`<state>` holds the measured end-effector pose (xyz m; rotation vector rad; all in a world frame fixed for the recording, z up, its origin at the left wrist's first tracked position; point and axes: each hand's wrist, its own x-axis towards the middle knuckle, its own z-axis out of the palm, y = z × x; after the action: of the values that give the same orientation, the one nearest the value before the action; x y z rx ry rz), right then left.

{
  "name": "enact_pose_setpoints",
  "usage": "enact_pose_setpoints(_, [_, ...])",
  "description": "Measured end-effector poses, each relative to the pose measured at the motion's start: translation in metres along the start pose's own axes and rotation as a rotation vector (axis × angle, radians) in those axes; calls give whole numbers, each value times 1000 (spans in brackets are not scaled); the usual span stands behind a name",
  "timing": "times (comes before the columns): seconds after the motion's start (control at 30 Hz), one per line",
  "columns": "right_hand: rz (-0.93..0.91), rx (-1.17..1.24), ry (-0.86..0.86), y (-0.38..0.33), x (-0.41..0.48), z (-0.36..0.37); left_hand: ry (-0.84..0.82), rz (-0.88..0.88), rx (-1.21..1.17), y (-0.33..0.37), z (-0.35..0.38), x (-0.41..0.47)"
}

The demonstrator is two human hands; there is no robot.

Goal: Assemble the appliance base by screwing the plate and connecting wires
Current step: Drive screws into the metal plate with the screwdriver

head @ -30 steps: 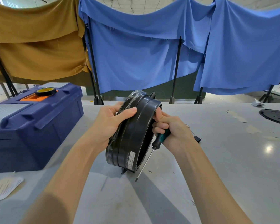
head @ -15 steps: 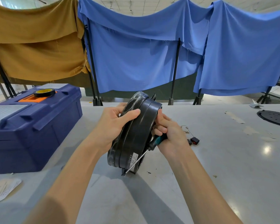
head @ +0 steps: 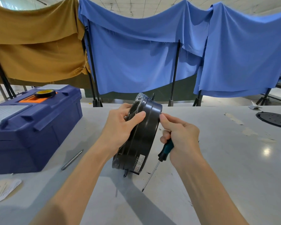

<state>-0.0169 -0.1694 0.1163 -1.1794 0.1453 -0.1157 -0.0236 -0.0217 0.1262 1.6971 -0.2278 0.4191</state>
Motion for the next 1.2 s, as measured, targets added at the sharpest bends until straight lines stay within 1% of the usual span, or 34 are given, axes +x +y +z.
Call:
enact_pose_setpoints(0.07, [102, 72, -31, -5, 3, -7, -12, 50, 96, 0, 4, -1])
enact_pose_setpoints(0.17, [231, 123, -68, -4, 10, -15, -39, 130, 311, -4, 14, -4])
enact_pose_setpoints(0.23, [296, 177, -83, 1, 16, -22, -112, 132, 416, -4, 24, -8])
enact_pose_setpoints(0.33, [365, 244, -88, 8, 27, -36, -223, 37, 361, -2, 32, -12])
enact_pose_setpoints(0.4, [397, 278, -108, 12, 32, -46, -208, 29, 393, -2, 31, -8])
enact_pose_setpoints(0.47, [409, 294, -139, 15, 36, -52, -172, 116, 460, -4, 32, -5])
enact_pose_setpoints(0.57, [429, 307, -182, 18, 41, -58, -155, 241, 665, -9, 42, -3])
enact_pose_setpoints(0.7, [472, 329, -228, 25, 46, -66, -140, 340, 854, -13, 53, 3])
enact_pose_setpoints(0.83, [511, 370, -253, 39, 53, -70, -178, 380, 1038, -19, 59, 12])
enact_pose_setpoints(0.93, [526, 372, -294, 49, 57, -72, -259, 411, 1200, -25, 63, 16])
enact_pose_setpoints(1.07, [595, 406, -286, 59, 58, -75, -377, 309, 1093, -24, 61, 23])
enact_pose_setpoints(1.2, [649, 393, -273, 65, 59, -80, -566, 125, 947, -23, 58, 35])
